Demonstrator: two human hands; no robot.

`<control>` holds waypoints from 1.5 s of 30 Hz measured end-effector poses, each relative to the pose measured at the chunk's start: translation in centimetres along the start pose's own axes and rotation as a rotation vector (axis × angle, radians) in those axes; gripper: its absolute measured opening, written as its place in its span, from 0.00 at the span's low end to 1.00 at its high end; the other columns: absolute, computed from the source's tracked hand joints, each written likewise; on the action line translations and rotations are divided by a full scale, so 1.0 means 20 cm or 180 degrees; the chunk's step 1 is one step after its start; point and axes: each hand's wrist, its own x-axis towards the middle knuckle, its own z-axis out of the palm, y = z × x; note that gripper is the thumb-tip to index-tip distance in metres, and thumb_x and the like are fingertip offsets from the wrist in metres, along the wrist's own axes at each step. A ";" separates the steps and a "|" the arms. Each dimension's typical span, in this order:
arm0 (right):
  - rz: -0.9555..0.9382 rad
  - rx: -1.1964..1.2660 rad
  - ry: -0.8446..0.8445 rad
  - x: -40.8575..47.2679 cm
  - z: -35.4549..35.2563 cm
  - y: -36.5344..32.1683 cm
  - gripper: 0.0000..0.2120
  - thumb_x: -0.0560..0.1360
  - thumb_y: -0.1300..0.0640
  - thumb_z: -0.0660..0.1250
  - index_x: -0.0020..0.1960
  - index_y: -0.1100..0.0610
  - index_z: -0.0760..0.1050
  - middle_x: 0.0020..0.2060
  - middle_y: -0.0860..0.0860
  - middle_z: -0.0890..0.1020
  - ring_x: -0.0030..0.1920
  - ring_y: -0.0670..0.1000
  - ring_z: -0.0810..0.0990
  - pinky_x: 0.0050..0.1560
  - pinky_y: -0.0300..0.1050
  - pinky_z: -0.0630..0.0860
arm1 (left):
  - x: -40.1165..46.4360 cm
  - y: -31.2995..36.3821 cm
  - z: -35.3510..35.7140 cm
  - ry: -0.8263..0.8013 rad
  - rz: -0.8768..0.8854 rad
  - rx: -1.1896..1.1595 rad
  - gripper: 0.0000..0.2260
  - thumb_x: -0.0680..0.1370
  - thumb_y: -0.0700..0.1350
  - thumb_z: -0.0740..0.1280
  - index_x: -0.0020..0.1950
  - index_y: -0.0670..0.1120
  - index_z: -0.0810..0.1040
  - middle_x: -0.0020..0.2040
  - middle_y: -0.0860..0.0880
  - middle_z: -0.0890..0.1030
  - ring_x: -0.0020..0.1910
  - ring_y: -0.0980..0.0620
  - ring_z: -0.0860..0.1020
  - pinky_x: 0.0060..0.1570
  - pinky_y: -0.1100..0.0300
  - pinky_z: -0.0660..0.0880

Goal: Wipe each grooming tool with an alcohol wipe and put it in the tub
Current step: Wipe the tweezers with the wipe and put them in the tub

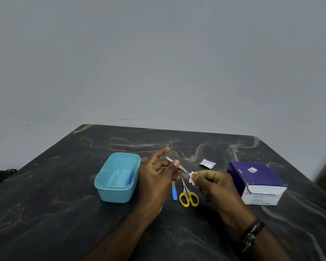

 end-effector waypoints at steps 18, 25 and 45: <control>0.0025 -0.0215 -0.0315 -0.03 0.05 0.00 0.08 0.74 0.56 0.71 0.41 0.60 0.84 0.36 0.60 0.85 0.34 0.51 0.80 0.35 0.42 0.75 | 0.01 -0.04 -0.01 -0.0030 0.0059 0.0494 0.13 0.72 0.38 0.74 0.54 0.49 0.81 0.41 0.47 0.86 0.42 0.46 0.85 0.44 0.49 0.82; -0.0088 -0.0143 -0.0245 -0.04 0.05 -0.01 0.07 0.75 0.57 0.70 0.40 0.59 0.85 0.35 0.58 0.86 0.34 0.50 0.82 0.36 0.41 0.77 | -0.03 -0.03 0.01 -0.0364 0.0039 0.0683 0.13 0.73 0.36 0.73 0.52 0.52 0.81 0.39 0.45 0.85 0.41 0.46 0.85 0.46 0.46 0.82; -0.0247 -0.0200 -0.0270 -0.02 0.04 0.02 0.08 0.74 0.56 0.71 0.39 0.57 0.85 0.35 0.59 0.86 0.35 0.54 0.82 0.38 0.46 0.76 | -0.03 -0.03 0.01 -0.0356 0.0127 0.0762 0.14 0.73 0.36 0.73 0.49 0.55 0.81 0.36 0.44 0.85 0.39 0.45 0.84 0.47 0.44 0.81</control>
